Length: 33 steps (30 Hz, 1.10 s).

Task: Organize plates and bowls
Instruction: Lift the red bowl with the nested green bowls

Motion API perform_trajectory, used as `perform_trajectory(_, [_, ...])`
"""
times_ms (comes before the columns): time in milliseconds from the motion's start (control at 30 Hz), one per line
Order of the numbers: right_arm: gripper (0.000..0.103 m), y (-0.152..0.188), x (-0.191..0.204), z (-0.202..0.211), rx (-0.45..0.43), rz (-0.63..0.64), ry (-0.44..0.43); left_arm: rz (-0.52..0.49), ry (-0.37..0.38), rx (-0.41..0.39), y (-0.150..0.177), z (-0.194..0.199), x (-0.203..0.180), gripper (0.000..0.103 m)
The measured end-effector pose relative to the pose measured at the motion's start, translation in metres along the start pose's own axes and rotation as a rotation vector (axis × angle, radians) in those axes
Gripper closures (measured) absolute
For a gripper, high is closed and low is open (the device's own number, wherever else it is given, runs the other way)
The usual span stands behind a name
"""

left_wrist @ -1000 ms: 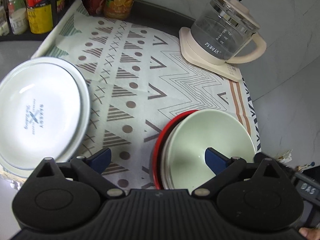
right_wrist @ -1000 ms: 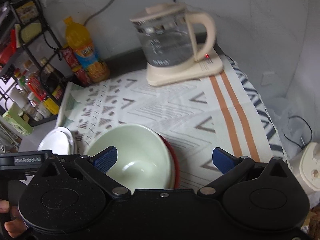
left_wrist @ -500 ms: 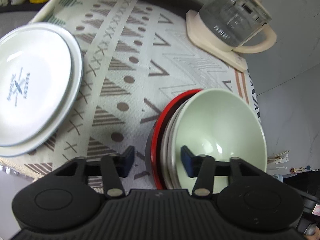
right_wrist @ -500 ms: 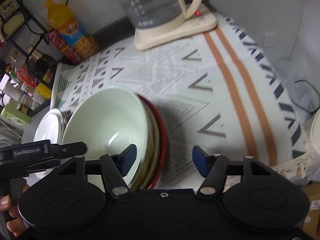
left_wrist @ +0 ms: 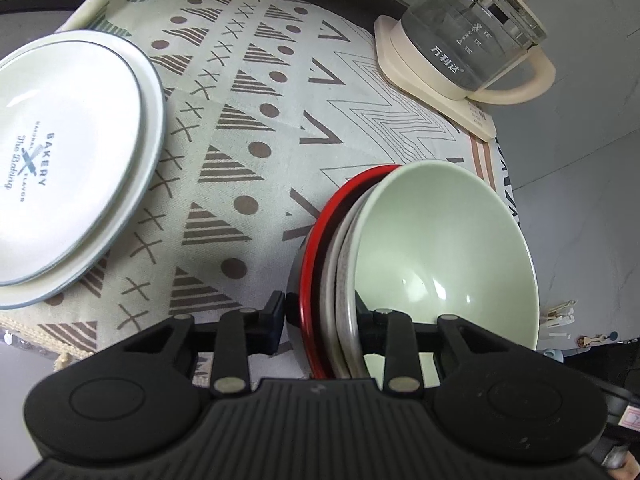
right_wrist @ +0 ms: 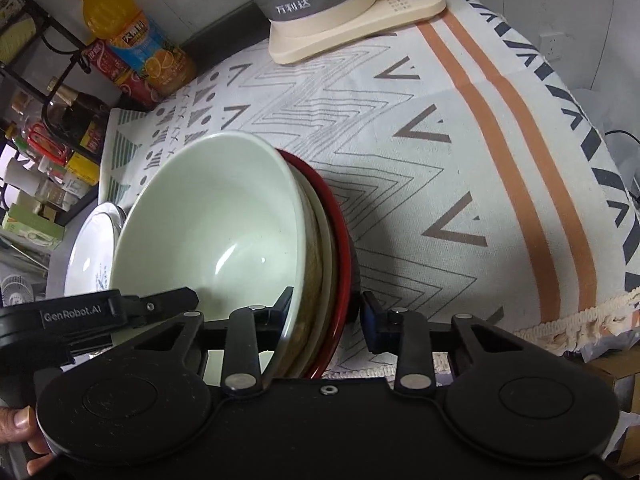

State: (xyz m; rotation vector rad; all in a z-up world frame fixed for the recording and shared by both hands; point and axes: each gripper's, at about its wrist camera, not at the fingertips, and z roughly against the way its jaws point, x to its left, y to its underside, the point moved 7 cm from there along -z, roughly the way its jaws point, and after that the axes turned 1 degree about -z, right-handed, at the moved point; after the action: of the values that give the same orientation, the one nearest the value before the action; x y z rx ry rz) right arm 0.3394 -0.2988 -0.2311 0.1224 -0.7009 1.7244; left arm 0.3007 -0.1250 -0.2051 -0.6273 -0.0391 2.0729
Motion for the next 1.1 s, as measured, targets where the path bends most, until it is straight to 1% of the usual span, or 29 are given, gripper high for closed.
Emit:
perform_trajectory(233, [0.07,-0.006,0.019,0.009,-0.034,0.044,-0.013,-0.004,-0.008,-0.028,-0.008,0.015,0.008,0.072])
perform_trajectory(600, [0.07,-0.018,0.055,0.022,-0.089,0.068,-0.057,-0.013,-0.025,-0.058,-0.027,0.042,0.023,0.072])
perform_trajectory(800, [0.071,-0.022,0.078,0.022,-0.113,0.086,-0.076,-0.023,-0.04,-0.065,-0.038,0.055,0.037,0.072])
perform_trajectory(1100, [0.072,-0.024,0.104,0.018,-0.124,0.099,-0.09,-0.032,-0.046,-0.08,-0.053,0.071,0.052,0.072])
